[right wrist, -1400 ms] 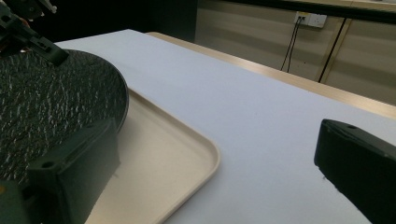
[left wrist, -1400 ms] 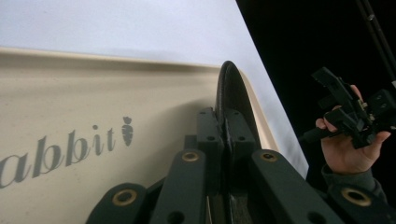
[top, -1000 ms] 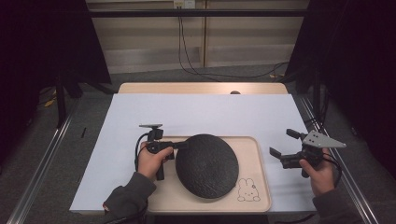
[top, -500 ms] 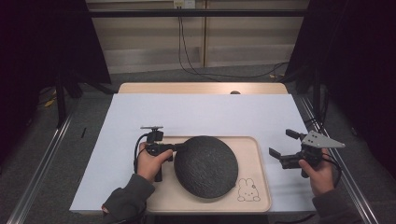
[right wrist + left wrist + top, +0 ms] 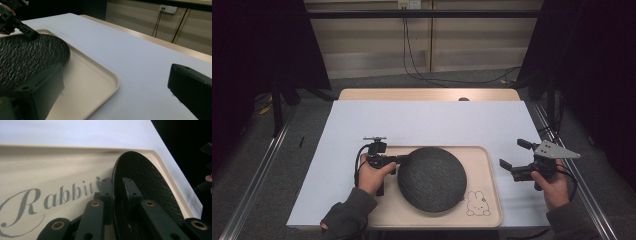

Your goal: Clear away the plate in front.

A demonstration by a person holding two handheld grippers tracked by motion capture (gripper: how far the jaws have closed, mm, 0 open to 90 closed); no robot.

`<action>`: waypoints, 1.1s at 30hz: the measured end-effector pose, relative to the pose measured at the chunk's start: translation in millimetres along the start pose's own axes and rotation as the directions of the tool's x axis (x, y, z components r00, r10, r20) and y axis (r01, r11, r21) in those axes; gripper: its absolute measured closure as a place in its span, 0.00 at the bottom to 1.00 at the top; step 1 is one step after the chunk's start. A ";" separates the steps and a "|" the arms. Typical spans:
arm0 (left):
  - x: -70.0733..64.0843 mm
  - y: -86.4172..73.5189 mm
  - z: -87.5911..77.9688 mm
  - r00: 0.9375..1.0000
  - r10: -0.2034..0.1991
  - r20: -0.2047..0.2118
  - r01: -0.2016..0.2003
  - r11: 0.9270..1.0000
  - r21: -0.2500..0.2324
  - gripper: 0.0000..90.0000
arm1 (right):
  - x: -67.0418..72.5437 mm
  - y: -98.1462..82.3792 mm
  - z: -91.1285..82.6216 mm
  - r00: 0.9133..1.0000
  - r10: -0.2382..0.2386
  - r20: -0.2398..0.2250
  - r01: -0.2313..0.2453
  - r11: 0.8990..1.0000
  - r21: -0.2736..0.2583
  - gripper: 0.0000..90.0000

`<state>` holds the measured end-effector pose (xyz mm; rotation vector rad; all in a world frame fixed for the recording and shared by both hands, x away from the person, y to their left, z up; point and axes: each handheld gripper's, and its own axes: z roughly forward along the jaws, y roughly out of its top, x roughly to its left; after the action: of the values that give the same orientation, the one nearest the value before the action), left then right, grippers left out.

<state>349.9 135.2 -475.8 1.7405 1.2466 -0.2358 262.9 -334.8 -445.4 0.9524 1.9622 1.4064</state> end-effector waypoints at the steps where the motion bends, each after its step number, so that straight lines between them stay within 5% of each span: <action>1: 0.8 -0.3 -0.1 1.000 0.009 -0.004 -0.009 1.000 0.005 0.89 | 0.0 0.1 -0.4 1.000 -0.005 0.001 0.005 1.000 -0.001 0.00; 6: 0.7 -2.3 1.5 1.000 -0.005 -0.016 0.005 1.000 0.002 0.88 | -0.6 0.4 -0.8 1.000 -0.002 -0.003 0.002 1.000 -0.002 0.00; 16: 3.2 -3.6 1.3 0.997 0.047 -0.054 -0.047 0.999 0.009 0.87 | -0.3 0.3 -0.9 1.000 -0.007 0.000 0.007 1.000 0.000 0.00; 25: 2.1 0.5 -12.7 0.995 0.068 -0.078 -0.074 0.994 -0.075 0.79 | -0.2 0.1 -1.0 1.000 -0.014 0.000 0.014 1.000 0.002 0.00; 33: 0.7 3.4 -23.1 0.987 0.128 -0.098 -0.141 0.979 -0.145 0.64 | 0.2 0.0 -1.1 1.000 -0.014 -0.001 0.014 1.000 0.003 0.00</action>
<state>345.0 153.4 -462.0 1.7098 1.1720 0.0160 261.9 -335.2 -445.2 0.9372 1.9689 1.3969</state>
